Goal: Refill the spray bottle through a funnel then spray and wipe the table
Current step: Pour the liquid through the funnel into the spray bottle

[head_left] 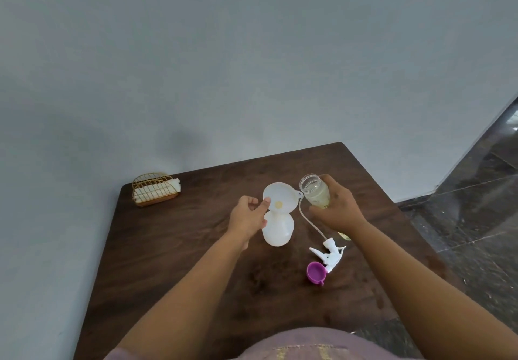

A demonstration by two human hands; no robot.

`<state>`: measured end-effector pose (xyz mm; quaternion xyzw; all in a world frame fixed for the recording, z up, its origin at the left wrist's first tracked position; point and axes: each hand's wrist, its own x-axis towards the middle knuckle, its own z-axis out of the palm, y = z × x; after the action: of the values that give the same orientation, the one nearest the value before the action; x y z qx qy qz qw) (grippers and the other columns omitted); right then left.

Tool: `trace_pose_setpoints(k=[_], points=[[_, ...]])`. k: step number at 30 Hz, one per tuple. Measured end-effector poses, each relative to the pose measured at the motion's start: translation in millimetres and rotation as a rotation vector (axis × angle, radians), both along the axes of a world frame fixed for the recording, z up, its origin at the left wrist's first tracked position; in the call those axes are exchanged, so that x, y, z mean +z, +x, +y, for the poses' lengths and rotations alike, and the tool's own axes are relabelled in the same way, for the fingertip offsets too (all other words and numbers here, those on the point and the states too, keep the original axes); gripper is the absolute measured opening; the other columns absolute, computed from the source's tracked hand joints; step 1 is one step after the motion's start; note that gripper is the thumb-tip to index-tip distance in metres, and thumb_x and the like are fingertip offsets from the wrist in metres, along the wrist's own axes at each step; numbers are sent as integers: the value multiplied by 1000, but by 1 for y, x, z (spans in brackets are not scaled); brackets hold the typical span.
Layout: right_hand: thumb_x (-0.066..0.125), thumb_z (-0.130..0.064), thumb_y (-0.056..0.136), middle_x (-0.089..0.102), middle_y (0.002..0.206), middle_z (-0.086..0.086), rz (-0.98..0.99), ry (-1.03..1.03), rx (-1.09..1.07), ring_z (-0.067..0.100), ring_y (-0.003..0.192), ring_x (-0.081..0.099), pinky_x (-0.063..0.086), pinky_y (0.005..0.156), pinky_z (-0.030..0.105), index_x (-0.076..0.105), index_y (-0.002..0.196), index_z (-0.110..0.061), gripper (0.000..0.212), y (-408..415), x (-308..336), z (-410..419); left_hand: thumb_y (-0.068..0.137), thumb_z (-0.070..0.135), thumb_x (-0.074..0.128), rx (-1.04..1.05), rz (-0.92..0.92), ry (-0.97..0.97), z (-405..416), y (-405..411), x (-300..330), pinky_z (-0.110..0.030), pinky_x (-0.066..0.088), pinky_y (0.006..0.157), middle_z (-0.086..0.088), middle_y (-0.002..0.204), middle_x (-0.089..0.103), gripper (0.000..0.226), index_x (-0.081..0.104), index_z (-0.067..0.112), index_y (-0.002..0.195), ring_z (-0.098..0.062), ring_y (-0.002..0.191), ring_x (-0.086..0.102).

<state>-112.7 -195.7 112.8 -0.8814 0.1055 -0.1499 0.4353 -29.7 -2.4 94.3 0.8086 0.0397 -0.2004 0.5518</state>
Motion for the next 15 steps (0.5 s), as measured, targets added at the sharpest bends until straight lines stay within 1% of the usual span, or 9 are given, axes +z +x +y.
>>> trace_pose_setpoints(k=[1,3,5,6,9,13,15], points=[[69,-7,66,62,80,-8,6,-18,-1,6,68,56,46,59,17,55,95,-26,38,3,-1,-1,92,43,61,-21,16,-8,-2,2,-1,-31,60,80,-6,114,62,41,49,18,122,-18,86,67],[68,-10,65,63,81,-7,15,-64,-7,12,71,58,49,63,29,55,95,-27,36,10,-5,-3,95,41,57,-53,3,13,-5,5,-2,-32,60,80,-8,117,61,48,38,23,134,-18,84,67],[67,-18,63,62,81,-8,23,-134,-9,15,73,59,51,62,35,54,95,-27,35,16,-8,-6,97,38,53,-75,-10,34,-6,7,-4,-31,59,78,-7,112,64,50,30,27,140,-17,82,66],[66,-22,62,62,81,-8,25,-177,-9,16,73,58,51,63,35,54,95,-27,36,19,-10,-8,98,38,51,-90,4,29,-6,8,-4,-30,59,76,-6,108,65,49,29,28,141,-17,82,66],[62,-29,59,61,82,-5,31,-270,-1,20,74,56,49,65,35,53,97,-26,39,28,-12,-13,100,35,48,-135,73,-10,-6,13,-5,-27,57,70,-5,100,68,41,34,27,138,-16,77,66],[55,-35,57,58,82,-6,55,-392,37,22,76,54,49,71,39,50,98,-29,41,41,-16,-19,100,27,48,-151,71,-43,-8,14,-5,-25,54,65,-7,106,68,32,43,25,131,-16,76,65],[57,-33,57,57,82,-5,63,-421,51,23,76,53,48,71,39,51,100,-27,43,47,-17,-20,100,23,48,-133,56,-67,-8,13,-5,-25,53,64,-7,105,69,28,46,25,128,-16,75,64]])
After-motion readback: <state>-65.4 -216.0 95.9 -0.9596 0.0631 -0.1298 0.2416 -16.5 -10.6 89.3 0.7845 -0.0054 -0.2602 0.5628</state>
